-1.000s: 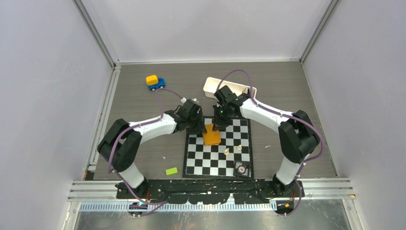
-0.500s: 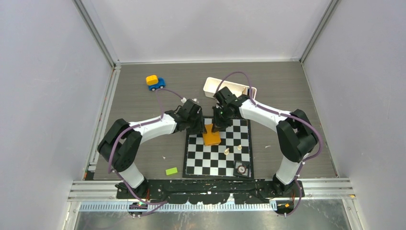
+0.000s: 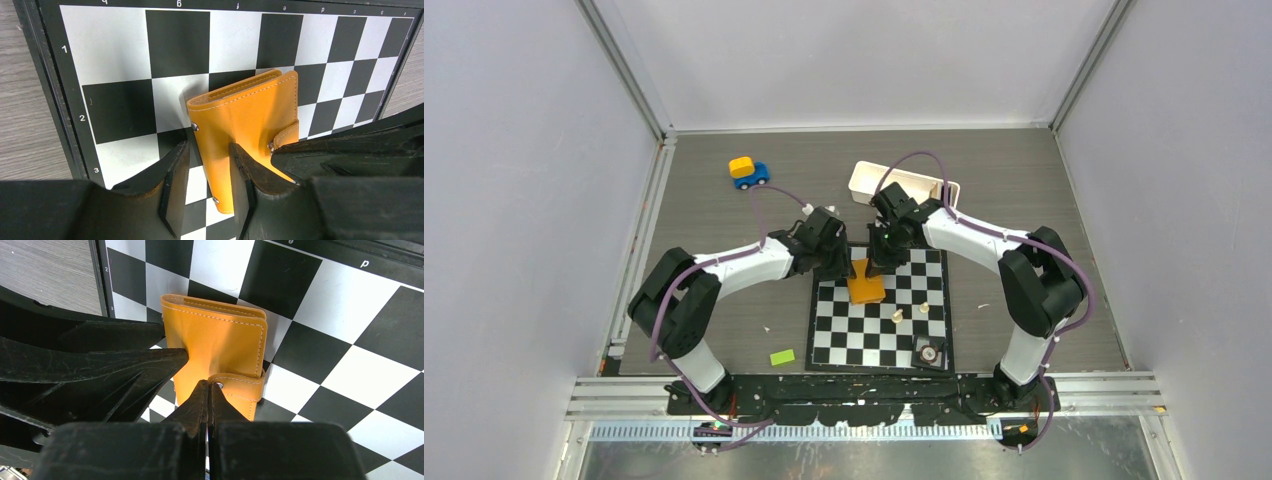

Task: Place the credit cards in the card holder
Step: Close the card holder at the center of the board.

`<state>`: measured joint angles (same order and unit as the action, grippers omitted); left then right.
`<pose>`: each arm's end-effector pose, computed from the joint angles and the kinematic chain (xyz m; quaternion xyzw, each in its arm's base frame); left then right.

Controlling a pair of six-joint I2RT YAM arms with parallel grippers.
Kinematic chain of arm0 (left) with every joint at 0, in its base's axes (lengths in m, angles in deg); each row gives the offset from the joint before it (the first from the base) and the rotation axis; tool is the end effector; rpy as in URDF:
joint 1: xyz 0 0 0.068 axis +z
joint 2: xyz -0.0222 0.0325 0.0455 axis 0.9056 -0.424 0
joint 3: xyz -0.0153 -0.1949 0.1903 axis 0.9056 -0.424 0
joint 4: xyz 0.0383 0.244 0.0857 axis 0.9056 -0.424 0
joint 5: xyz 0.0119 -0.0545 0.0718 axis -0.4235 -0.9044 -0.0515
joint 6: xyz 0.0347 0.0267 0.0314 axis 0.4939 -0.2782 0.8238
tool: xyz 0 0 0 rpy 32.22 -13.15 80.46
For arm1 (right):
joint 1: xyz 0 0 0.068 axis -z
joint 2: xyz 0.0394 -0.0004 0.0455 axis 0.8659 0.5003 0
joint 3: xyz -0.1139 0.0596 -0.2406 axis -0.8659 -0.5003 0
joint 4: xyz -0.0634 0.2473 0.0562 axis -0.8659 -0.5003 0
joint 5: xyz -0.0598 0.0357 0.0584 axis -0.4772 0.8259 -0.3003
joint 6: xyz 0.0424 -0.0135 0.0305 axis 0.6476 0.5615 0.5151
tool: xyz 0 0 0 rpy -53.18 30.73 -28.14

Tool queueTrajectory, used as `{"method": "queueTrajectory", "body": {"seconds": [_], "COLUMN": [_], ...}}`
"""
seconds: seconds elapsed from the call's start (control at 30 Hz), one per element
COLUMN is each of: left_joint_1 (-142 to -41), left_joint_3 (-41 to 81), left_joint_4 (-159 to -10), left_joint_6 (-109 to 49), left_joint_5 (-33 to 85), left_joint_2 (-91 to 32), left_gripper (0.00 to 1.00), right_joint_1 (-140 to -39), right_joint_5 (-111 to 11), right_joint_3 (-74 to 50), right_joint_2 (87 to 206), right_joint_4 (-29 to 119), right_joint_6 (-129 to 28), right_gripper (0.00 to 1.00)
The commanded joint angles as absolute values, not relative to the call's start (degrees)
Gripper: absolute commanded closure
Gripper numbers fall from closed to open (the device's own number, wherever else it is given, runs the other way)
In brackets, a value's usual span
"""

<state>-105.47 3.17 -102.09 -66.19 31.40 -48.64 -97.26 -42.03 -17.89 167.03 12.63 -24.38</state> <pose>0.2517 -0.2179 0.1784 -0.0517 0.9510 -0.2297 0.2005 0.2792 0.2243 0.1972 -0.0674 0.9654 0.2302 0.1026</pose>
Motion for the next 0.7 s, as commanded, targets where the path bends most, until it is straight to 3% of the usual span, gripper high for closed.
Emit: {"method": "queueTrajectory", "body": {"seconds": [0.0,0.67], "left_joint_1": [-105.7,-105.7], "left_joint_3": [3.0,3.3], "left_joint_4": [-105.3,-105.5], "left_joint_6": [-65.4,-65.4], "left_joint_5": [33.6,33.9], "left_joint_2": [-50.5,-50.6], "left_gripper": [0.64,0.64], "right_joint_1": [-97.4,-97.8], "right_joint_5": [-43.2,-47.7], "right_joint_3": [-18.7,-19.8], "right_joint_2": [167.8,169.5], "right_joint_4": [13.6,10.8], "right_joint_6": [-23.7,-24.9], "right_gripper": [1.0,0.99]}}
